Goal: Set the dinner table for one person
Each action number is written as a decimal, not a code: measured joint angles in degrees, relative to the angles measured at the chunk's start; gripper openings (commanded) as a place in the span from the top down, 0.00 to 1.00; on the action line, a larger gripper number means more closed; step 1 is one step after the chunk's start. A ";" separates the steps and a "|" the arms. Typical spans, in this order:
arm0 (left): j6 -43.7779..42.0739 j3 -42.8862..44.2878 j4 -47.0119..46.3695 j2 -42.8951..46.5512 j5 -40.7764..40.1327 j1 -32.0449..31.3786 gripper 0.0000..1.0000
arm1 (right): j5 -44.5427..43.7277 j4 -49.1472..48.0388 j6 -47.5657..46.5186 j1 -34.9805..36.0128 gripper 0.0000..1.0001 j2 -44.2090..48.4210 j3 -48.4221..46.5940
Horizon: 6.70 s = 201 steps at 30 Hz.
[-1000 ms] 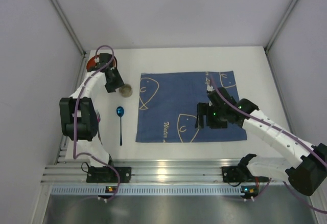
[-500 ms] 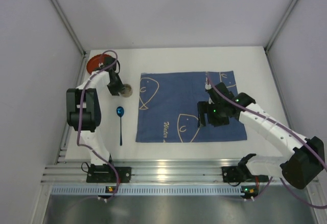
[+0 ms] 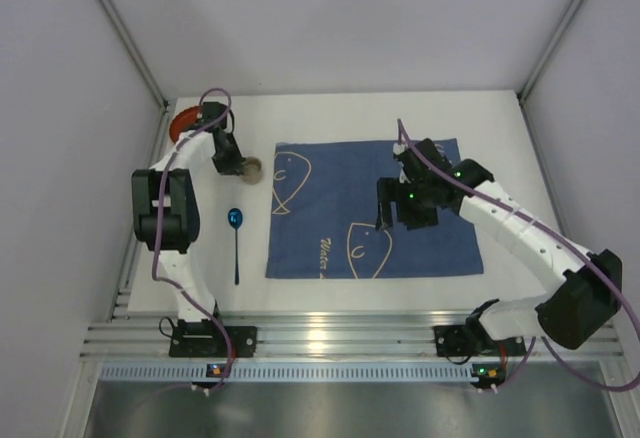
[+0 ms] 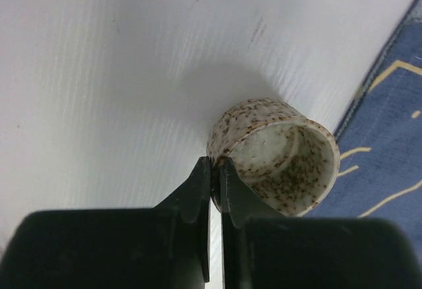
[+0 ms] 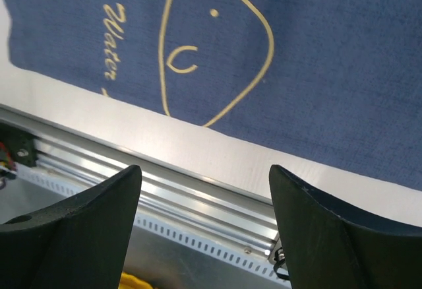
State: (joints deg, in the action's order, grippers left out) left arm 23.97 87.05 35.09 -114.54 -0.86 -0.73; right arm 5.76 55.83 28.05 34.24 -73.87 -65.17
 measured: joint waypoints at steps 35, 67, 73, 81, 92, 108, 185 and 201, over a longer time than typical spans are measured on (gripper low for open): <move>3.43 -8.94 14.36 35.58 -5.22 -31.32 1.00 | 14.43 -8.70 10.01 4.22 0.31 -26.49 -30.08; 6.01 -2.54 19.58 30.99 -7.67 -36.89 0.64 | 14.64 -12.39 11.63 6.23 1.00 -26.71 -26.32; 8.87 6.14 18.32 31.06 -5.79 -37.24 0.38 | 12.46 -12.02 11.32 6.21 1.00 -28.98 -26.32; 8.83 12.70 18.12 32.52 -9.94 -37.29 0.08 | 11.17 -9.16 7.02 1.75 1.00 -31.28 -26.77; 9.81 -9.20 18.10 43.25 -14.56 -33.48 0.03 | 2.34 -3.43 -2.69 -23.91 1.00 -37.81 -37.44; 11.98 -25.53 16.92 50.38 -5.88 -17.09 0.05 | -10.19 2.27 -4.52 -30.58 1.00 -55.89 -49.40; 2.10 -15.50 9.77 31.78 14.03 -2.93 1.00 | 11.19 -13.14 5.22 -0.22 0.30 -2.71 0.87; 17.40 -13.77 9.49 36.92 14.95 -24.65 1.00 | 18.82 -39.98 20.48 11.41 0.31 -7.39 4.74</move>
State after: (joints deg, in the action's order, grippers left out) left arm 41.36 73.28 44.58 -77.62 14.09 -25.39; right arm 24.58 15.86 48.53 45.65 -81.25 -60.42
